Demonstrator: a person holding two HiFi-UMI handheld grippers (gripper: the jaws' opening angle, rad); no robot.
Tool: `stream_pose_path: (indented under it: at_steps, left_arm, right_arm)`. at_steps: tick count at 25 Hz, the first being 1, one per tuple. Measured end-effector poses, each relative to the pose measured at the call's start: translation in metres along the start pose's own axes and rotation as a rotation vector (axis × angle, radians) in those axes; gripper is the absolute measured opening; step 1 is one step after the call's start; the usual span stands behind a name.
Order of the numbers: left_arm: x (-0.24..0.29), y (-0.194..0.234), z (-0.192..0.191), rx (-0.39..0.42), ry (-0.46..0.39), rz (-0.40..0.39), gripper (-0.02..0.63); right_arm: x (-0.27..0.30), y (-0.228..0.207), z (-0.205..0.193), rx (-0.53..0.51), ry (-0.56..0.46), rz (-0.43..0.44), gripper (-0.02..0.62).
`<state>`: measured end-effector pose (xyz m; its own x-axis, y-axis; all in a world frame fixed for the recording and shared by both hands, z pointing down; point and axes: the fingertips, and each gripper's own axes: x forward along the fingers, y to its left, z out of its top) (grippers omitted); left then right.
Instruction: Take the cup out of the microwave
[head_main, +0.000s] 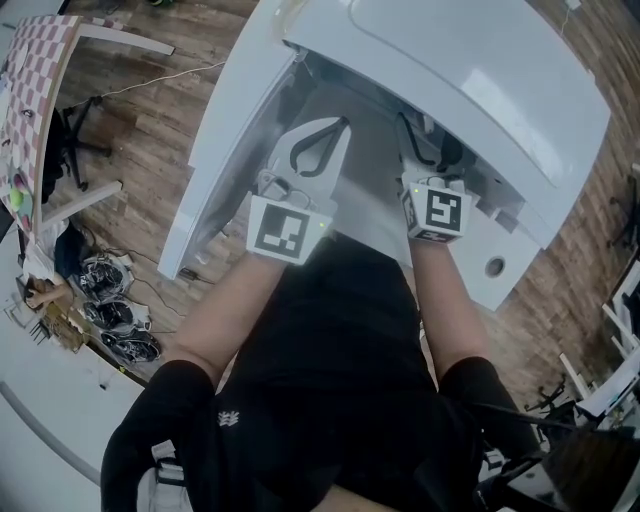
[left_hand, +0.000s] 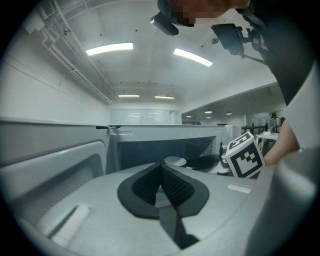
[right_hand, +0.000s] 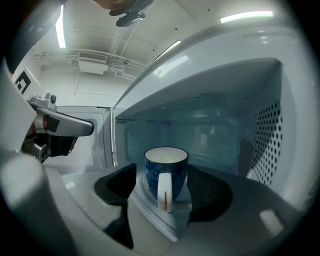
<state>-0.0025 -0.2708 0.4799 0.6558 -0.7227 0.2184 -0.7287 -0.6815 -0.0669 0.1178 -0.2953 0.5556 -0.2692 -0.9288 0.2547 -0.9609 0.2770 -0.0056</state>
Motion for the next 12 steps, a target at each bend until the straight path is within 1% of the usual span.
stream_pose_path:
  at_steps: [7,12]
  left_arm:
    - [0.006,0.001,-0.003,0.000,0.008,-0.009,0.003]
    - [0.007,0.001,-0.004,-0.007,0.014,-0.009,0.003]
  right_arm:
    - [0.015,-0.002,0.000,0.025,-0.007,0.010,0.330]
    - [0.022,-0.002,-0.002,0.034,-0.009,0.023,0.365]
